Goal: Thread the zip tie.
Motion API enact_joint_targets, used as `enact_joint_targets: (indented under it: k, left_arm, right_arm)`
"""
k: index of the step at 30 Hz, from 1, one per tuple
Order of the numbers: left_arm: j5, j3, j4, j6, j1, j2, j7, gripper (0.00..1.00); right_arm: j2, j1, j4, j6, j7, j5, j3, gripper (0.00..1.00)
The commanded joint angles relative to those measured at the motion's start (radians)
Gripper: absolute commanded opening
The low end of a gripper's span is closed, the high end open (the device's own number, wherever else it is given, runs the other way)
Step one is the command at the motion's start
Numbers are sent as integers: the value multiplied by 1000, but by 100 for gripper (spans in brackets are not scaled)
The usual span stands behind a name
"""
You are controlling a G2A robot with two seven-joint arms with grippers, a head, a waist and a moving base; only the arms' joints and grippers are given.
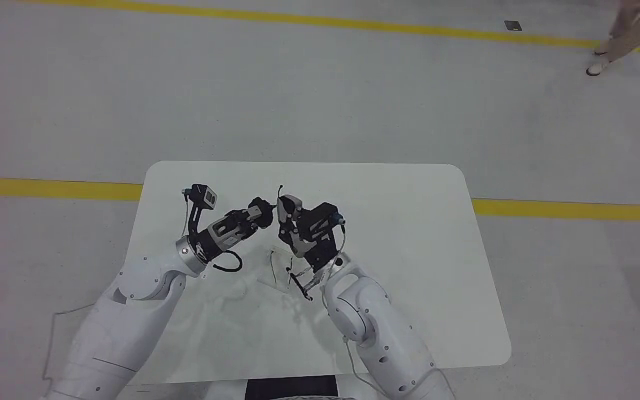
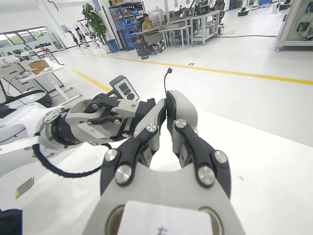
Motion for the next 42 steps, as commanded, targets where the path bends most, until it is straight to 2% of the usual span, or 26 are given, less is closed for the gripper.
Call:
enact_joint_targets:
  k: [1, 5, 21, 22, 23, 25, 26, 27, 29, 31, 33, 38, 40, 42]
  left_arm:
    - [0, 0, 0, 0, 0, 0, 0, 0]
    - [0, 0, 0, 0, 0, 0, 0, 0]
    - [0, 0, 0, 0, 0, 0, 0, 0]
    - [0, 0, 0, 0, 0, 0, 0, 0]
    - [0, 0, 0, 0, 0, 0, 0, 0]
    - [0, 0, 0, 0, 0, 0, 0, 0]
    - [0, 0, 0, 0, 0, 0, 0, 0]
    - [0, 0, 0, 0, 0, 0, 0, 0]
    - [0, 0, 0, 0, 0, 0, 0, 0]
    - [0, 0, 0, 0, 0, 0, 0, 0]
    - [0, 0, 0, 0, 0, 0, 0, 0]
    - [0, 0, 0, 0, 0, 0, 0, 0]
    - [0, 0, 0, 0, 0, 0, 0, 0]
    - [0, 0, 0, 0, 0, 0, 0, 0]
  right_arm:
    - [0, 0, 1, -1, -4, 4, -1, 0]
    - [1, -3, -1, -4, -25, 13, -3, 0]
    - [5, -11, -1, 2, 4, 7, -9, 0]
    - [6, -11, -2, 3, 4, 7, -9, 7]
    - [6, -12, -4, 6, 4, 7, -9, 33]
    - [6, -14, -10, 9, 3, 4, -10, 65]
    - [7, -15, -13, 11, 2, 1, -10, 75]
    - [7, -15, -16, 12, 2, -1, -11, 75]
    - [8, -15, -22, 13, 0, -7, -12, 67]
    - [8, -13, -27, 14, 0, -9, -12, 53]
    - [9, -12, -30, 14, 0, -13, -11, 49]
    - [12, -19, -36, 17, -5, -21, -2, 50]
    - [15, -25, -38, 16, -8, -27, 7, 54]
    - [19, -32, -40, 13, -13, -38, 24, 63]
